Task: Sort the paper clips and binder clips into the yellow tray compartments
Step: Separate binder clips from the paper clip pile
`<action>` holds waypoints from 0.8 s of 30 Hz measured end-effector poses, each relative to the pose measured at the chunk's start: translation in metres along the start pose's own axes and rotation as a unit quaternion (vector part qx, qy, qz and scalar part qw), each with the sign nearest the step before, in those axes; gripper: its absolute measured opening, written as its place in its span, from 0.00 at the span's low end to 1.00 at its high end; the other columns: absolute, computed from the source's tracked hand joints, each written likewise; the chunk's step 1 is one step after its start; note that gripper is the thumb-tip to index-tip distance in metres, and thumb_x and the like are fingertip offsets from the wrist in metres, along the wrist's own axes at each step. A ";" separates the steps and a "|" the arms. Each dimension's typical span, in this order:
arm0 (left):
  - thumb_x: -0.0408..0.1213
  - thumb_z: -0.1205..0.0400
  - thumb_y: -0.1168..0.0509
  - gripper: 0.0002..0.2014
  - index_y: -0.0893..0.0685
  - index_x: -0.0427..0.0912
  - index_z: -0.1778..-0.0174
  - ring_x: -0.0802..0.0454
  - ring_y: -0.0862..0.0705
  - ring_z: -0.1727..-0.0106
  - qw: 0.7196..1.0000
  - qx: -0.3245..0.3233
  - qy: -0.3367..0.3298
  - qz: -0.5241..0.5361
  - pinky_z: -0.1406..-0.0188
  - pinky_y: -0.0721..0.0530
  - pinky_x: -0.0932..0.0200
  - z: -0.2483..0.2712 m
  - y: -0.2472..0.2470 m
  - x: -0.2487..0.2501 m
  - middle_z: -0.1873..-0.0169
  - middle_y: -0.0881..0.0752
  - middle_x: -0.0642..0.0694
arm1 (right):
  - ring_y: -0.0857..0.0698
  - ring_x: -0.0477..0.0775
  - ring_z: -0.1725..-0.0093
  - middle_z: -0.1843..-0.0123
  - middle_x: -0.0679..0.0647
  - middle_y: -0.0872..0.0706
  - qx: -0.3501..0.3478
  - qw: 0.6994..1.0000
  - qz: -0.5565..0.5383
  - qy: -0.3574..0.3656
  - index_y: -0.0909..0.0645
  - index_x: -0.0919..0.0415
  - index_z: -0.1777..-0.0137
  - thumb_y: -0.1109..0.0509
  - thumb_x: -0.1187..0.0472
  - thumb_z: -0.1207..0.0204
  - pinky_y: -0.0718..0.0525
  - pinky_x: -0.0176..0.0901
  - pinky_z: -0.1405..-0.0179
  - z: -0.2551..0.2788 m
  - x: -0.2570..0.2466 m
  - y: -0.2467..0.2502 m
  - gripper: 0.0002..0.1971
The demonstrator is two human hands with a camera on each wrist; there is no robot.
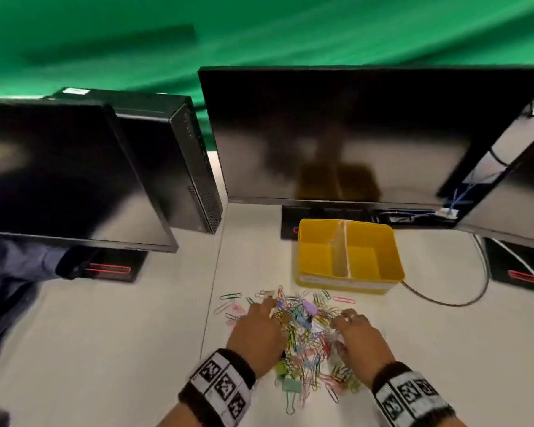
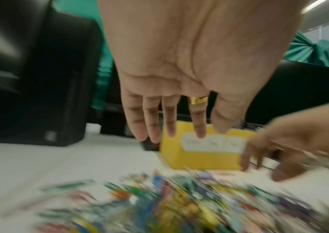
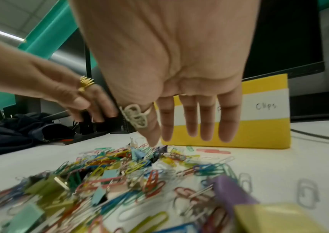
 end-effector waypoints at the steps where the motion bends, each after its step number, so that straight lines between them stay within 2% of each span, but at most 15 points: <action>1: 0.47 0.15 0.48 0.24 0.32 0.49 0.22 0.43 0.39 0.20 0.999 -0.025 -0.024 -0.015 0.22 0.34 0.46 -0.005 -0.011 0.010 0.19 0.43 0.47 | 0.28 0.58 0.30 0.27 0.56 0.30 0.001 1.000 0.013 -0.021 0.32 0.53 0.31 0.39 0.65 0.24 0.21 0.50 0.37 0.000 -0.003 -0.003 0.21; 3: 0.52 0.16 0.49 0.27 0.38 0.52 0.19 0.40 0.51 0.16 0.994 -0.067 -0.058 -0.061 0.18 0.46 0.39 -0.013 -0.035 0.024 0.16 0.53 0.48 | 0.30 0.59 0.29 0.26 0.56 0.32 0.019 0.998 -0.003 -0.061 0.35 0.53 0.30 0.38 0.67 0.25 0.20 0.53 0.38 0.003 -0.005 -0.008 0.24; 4: 0.55 0.16 0.50 0.30 0.45 0.54 0.18 0.38 0.57 0.15 0.990 -0.100 -0.057 -0.086 0.18 0.52 0.35 -0.014 -0.046 0.030 0.16 0.57 0.47 | 0.30 0.59 0.29 0.26 0.56 0.33 0.012 0.997 -0.012 -0.077 0.36 0.53 0.29 0.37 0.67 0.25 0.20 0.53 0.39 0.007 -0.006 -0.011 0.25; 6: 0.59 0.17 0.49 0.35 0.56 0.56 0.17 0.35 0.64 0.17 0.983 -0.127 -0.039 -0.124 0.20 0.58 0.32 -0.016 -0.064 0.024 0.16 0.63 0.44 | 0.32 0.59 0.29 0.26 0.57 0.35 -0.005 0.993 -0.021 -0.112 0.40 0.54 0.27 0.35 0.66 0.25 0.20 0.53 0.38 0.012 -0.001 -0.017 0.28; 9: 0.58 0.17 0.49 0.36 0.59 0.56 0.17 0.35 0.66 0.17 0.980 -0.129 -0.009 -0.148 0.20 0.59 0.32 -0.015 -0.069 0.008 0.17 0.67 0.43 | 0.32 0.60 0.28 0.25 0.59 0.36 -0.014 0.993 -0.028 -0.113 0.42 0.55 0.25 0.35 0.67 0.25 0.20 0.54 0.36 0.013 0.005 -0.021 0.30; 12: 0.57 0.15 0.53 0.32 0.59 0.57 0.17 0.36 0.66 0.17 0.979 -0.129 0.001 -0.161 0.18 0.56 0.34 -0.015 -0.068 -0.007 0.17 0.67 0.44 | 0.28 0.59 0.31 0.28 0.60 0.30 -0.011 0.998 -0.035 -0.058 0.37 0.59 0.28 0.38 0.76 0.28 0.21 0.48 0.35 0.009 0.007 -0.025 0.29; 15: 0.52 0.13 0.53 0.29 0.56 0.56 0.17 0.37 0.64 0.16 0.979 -0.110 0.009 -0.173 0.17 0.53 0.36 -0.012 -0.056 -0.015 0.17 0.65 0.44 | 0.24 0.60 0.36 0.34 0.61 0.25 -0.020 1.000 -0.018 -0.014 0.32 0.61 0.32 0.39 0.78 0.30 0.22 0.46 0.38 0.009 0.006 -0.024 0.26; 17: 0.44 0.12 0.50 0.28 0.52 0.53 0.17 0.36 0.61 0.16 0.981 -0.084 0.007 -0.175 0.17 0.53 0.36 -0.011 -0.051 -0.013 0.16 0.63 0.43 | 0.22 0.60 0.37 0.36 0.60 0.22 -0.008 1.000 0.011 -0.028 0.31 0.60 0.34 0.39 0.73 0.28 0.22 0.47 0.41 0.011 0.009 -0.022 0.22; 19: 0.36 0.14 0.46 0.28 0.45 0.50 0.17 0.37 0.56 0.15 0.987 -0.045 -0.021 -0.156 0.17 0.52 0.37 -0.013 -0.050 -0.002 0.16 0.57 0.43 | 0.22 0.60 0.37 0.37 0.58 0.20 0.003 0.998 0.028 -0.056 0.30 0.59 0.34 0.41 0.67 0.24 0.22 0.48 0.42 0.012 0.013 -0.020 0.18; 22: 0.28 0.18 0.41 0.22 0.27 0.40 0.26 0.40 0.42 0.18 0.984 -0.035 -0.106 -0.139 0.19 0.39 0.41 -0.015 -0.063 0.025 0.17 0.44 0.42 | 0.22 0.60 0.38 0.40 0.60 0.17 -0.012 0.997 0.046 -0.064 0.27 0.61 0.38 0.42 0.67 0.23 0.21 0.47 0.44 0.013 0.012 -0.022 0.14; 24: 0.25 0.20 0.41 0.21 0.25 0.34 0.29 0.38 0.34 0.24 0.982 -0.051 -0.123 -0.133 0.29 0.27 0.40 -0.017 -0.071 0.041 0.21 0.37 0.37 | 0.23 0.60 0.38 0.41 0.61 0.16 -0.011 0.997 0.052 -0.053 0.25 0.62 0.39 0.42 0.69 0.24 0.21 0.47 0.45 0.013 0.012 -0.022 0.14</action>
Point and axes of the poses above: each hand's wrist, its own z-axis away from the middle knuckle, its own y-axis out of the back of the hand, x = y × z, the point moved 2 cm from there along -z, towards the middle knuckle
